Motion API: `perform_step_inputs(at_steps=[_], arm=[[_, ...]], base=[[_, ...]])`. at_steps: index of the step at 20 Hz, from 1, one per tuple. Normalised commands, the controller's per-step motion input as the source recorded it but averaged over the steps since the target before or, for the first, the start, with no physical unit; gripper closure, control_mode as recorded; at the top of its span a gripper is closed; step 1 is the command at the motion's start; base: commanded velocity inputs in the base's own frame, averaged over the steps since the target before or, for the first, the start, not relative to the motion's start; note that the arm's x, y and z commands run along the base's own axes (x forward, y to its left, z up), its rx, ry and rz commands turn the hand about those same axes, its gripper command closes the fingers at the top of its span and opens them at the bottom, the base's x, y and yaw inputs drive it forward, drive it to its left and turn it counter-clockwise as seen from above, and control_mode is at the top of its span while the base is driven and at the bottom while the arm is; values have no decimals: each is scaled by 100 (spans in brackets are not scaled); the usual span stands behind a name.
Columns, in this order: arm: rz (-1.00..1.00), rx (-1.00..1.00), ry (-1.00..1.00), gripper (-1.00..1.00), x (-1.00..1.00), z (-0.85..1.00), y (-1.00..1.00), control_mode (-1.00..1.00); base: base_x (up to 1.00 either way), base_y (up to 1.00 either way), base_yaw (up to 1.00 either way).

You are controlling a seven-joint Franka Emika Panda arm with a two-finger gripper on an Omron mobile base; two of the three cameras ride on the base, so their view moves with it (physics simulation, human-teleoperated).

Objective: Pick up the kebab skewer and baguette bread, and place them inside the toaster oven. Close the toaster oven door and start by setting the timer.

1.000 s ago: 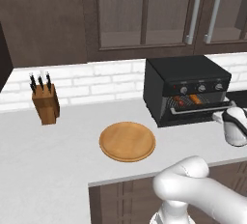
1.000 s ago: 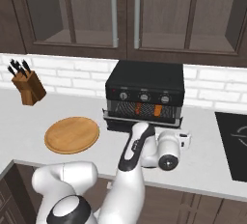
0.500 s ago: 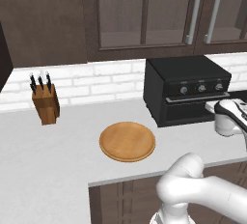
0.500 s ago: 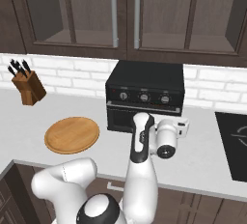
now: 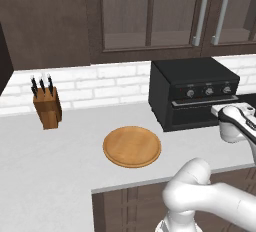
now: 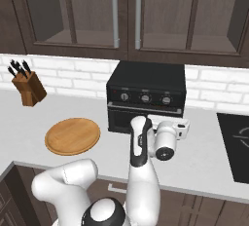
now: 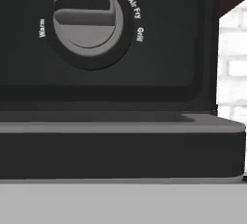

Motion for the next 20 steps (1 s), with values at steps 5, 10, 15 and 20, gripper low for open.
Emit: perform_step_inputs(at_steps=[5, 10, 15, 20], arm=[[0, 0, 0, -100, -11, -1, 0, -100], [0, 0, 0, -100, -16, -6, 0, -100], [0, 0, 0, -100, -66, 15, 0, -100], [0, 0, 0, -100, -60, 44, 0, -100]], base=[[0, 0, 0], [0, 0, 0], [0, 0, 0], [0, 0, 0]])
